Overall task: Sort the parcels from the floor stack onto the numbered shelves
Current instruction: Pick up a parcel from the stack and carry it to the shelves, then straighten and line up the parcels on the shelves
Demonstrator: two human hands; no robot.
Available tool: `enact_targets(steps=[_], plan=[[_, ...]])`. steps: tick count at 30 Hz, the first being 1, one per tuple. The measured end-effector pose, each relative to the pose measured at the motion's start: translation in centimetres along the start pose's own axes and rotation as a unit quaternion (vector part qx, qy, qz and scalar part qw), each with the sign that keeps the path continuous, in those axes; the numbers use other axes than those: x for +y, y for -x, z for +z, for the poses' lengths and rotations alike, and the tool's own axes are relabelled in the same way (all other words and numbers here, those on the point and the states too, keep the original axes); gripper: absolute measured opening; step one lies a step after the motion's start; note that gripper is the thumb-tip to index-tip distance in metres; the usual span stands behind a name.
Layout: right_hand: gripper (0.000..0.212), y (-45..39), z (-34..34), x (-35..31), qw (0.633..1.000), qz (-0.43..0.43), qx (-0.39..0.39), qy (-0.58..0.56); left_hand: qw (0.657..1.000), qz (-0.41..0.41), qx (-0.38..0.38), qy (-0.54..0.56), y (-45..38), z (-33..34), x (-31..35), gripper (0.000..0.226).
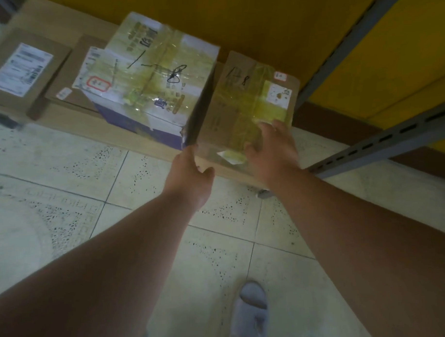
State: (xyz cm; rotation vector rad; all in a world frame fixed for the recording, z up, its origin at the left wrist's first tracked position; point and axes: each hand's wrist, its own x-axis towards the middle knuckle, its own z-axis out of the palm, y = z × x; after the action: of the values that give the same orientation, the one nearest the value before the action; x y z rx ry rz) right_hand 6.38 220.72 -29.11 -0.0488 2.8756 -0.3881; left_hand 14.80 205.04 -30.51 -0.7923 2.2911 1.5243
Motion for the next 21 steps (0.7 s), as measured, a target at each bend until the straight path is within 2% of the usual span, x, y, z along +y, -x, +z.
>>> enact_targets(steps=[5, 12, 15, 21], plan=[[0.059, 6.4, -3.0, -3.5, 0.999, -0.025, -0.028, -0.017, 0.992, 0.021, -0.013, -0.125, 4.8, -4.0, -1.0, 0.043], [0.054, 16.4, -10.0, -10.4, 0.993, -0.034, 0.013, -0.116, 0.979, 0.065, -0.027, -0.19, 12.3, -12.4, 1.9, 0.041], [0.052, 21.3, -13.8, -13.3, 0.99, -0.047, 0.01, -0.132, 0.976, 0.095, 0.013, -0.193, 16.5, -16.2, 3.6, 0.038], [0.054, 30.8, -24.6, -17.3, 0.983, -0.064, 0.001, -0.172, 0.981, 0.105, 0.093, -0.135, 27.4, -22.8, 8.8, 0.032]])
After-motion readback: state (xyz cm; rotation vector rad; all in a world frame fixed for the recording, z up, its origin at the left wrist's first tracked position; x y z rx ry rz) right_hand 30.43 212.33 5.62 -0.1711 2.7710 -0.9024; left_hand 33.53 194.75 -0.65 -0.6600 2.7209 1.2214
